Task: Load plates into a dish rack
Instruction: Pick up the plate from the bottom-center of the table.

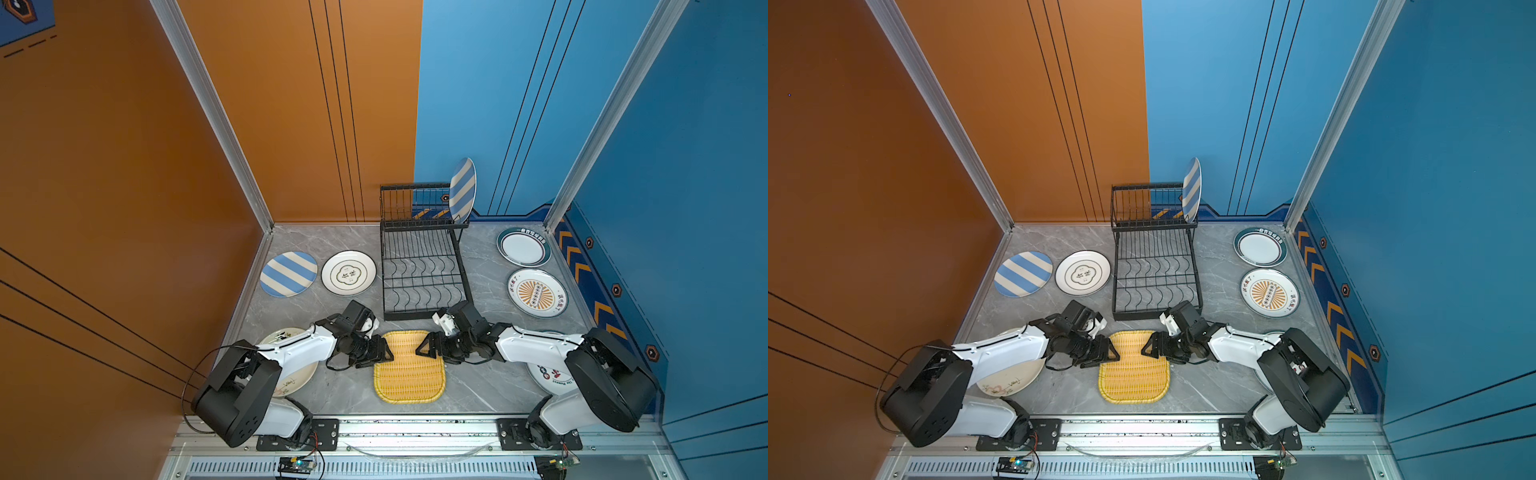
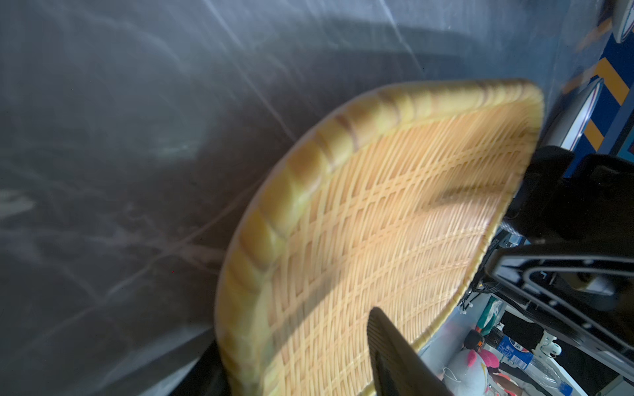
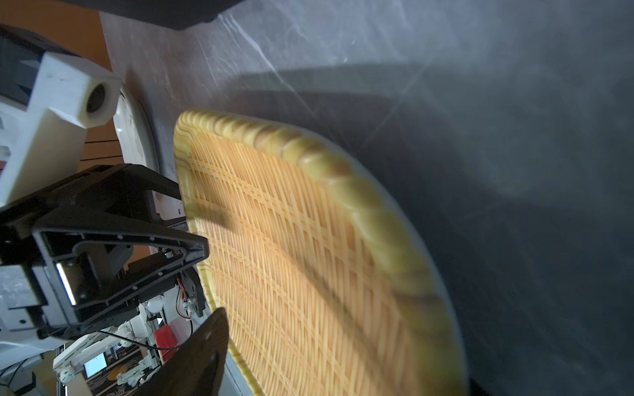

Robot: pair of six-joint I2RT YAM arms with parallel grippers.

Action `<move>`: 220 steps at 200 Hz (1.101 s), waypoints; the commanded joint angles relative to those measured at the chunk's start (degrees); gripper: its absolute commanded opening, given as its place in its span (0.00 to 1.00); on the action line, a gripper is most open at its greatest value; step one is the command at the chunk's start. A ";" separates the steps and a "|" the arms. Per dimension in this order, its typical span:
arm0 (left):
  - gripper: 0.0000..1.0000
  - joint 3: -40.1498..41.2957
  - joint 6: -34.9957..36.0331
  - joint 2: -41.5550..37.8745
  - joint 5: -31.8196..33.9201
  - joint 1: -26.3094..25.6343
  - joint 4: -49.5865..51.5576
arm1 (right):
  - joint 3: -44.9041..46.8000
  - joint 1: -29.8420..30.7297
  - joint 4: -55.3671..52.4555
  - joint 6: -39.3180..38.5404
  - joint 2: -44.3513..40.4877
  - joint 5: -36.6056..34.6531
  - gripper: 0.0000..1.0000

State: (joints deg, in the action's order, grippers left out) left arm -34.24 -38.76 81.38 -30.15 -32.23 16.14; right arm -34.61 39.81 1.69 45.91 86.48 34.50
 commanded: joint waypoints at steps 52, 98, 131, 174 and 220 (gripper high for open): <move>0.56 2.22 -0.88 3.89 0.84 -2.01 0.21 | 0.90 2.18 -0.14 -0.02 1.74 2.83 0.63; 0.59 2.39 -1.13 3.28 1.28 -1.74 0.22 | 1.21 1.42 -2.41 -0.73 -1.31 1.85 0.45; 0.63 2.25 -1.14 3.08 1.32 -1.48 0.25 | 1.28 1.06 -3.80 -1.17 -2.88 1.58 0.36; 0.67 1.96 -1.15 2.74 1.28 -1.30 0.59 | 1.21 0.80 -4.90 -1.43 -4.32 1.45 0.24; 0.78 0.52 -0.23 0.37 1.99 -0.26 3.24 | 0.73 0.79 -8.25 -2.13 -6.75 0.43 0.05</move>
State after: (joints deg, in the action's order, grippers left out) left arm -34.59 -39.46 81.23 -32.71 -32.95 13.72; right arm -33.89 39.92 -1.08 44.80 79.85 37.95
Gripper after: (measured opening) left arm 0.751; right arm 0.102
